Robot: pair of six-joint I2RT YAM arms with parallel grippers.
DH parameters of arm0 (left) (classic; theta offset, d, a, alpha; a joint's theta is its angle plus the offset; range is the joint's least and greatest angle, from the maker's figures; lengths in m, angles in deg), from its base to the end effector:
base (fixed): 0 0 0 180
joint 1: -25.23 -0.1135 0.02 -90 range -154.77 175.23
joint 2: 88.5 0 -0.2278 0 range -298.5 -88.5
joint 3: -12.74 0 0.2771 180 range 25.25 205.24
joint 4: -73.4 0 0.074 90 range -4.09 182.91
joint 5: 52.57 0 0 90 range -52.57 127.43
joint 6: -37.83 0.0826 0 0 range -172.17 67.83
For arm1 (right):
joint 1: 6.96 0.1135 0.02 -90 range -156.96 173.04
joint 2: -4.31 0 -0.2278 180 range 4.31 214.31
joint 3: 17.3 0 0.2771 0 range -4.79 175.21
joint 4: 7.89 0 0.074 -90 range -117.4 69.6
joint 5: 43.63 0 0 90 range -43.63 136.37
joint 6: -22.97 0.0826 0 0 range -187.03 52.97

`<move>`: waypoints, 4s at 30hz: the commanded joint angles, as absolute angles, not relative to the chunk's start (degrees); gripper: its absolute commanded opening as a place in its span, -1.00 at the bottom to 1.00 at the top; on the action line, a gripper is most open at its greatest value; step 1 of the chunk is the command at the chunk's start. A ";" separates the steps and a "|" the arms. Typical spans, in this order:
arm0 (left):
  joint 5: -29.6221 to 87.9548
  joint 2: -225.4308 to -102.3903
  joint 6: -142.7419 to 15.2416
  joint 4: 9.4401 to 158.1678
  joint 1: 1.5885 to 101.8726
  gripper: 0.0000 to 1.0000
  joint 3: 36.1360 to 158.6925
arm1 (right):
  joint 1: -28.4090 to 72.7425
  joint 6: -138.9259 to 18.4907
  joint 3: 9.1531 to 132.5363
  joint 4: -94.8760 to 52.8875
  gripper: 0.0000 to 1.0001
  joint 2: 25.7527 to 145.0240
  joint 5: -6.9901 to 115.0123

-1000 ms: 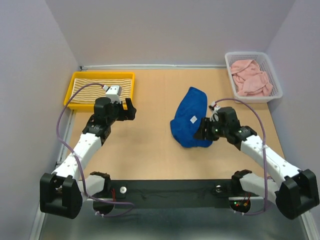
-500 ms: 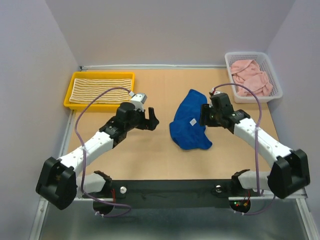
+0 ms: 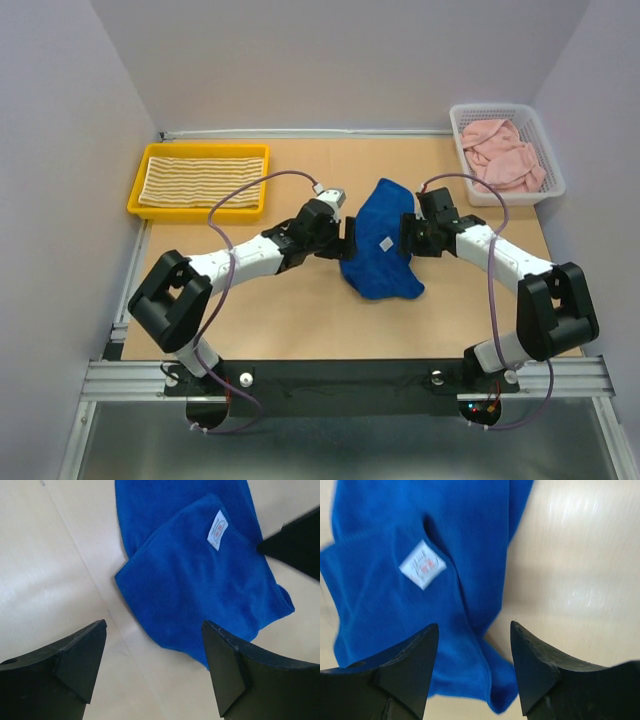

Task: Fold and stack the towels
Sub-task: Flatten out the crumpled towel

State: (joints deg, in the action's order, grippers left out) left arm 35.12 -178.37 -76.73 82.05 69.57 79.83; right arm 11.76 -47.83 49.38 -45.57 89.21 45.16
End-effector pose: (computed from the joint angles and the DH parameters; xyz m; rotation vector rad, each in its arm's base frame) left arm 0.2899 -0.2879 0.1524 0.4047 2.1757 -0.7388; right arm 0.3327 0.1109 0.1241 0.0190 2.5625 0.2298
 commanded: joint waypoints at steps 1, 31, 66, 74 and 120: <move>36.90 -181.57 -77.22 81.69 71.20 0.73 85.88 | 11.41 -44.80 42.87 -44.92 0.29 83.60 50.32; 42.72 -188.20 -82.93 89.34 65.32 -0.82 84.67 | 14.12 -51.65 50.05 -42.99 -0.99 79.36 79.76; 53.94 -178.14 -82.06 104.52 76.55 0.29 90.71 | 16.96 -41.55 41.28 -44.84 0.45 77.79 53.05; 60.45 -192.56 -75.29 116.57 84.64 0.18 105.66 | 13.87 -40.84 36.43 -41.85 0.45 75.15 53.75; 78.04 -198.29 -71.41 121.33 84.83 -0.70 111.21 | 11.15 -40.84 30.37 -35.35 0.43 74.09 67.81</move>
State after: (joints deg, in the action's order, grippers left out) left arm 76.10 -204.34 -67.94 122.11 86.57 112.38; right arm 11.43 -41.43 30.70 -39.38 74.72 63.76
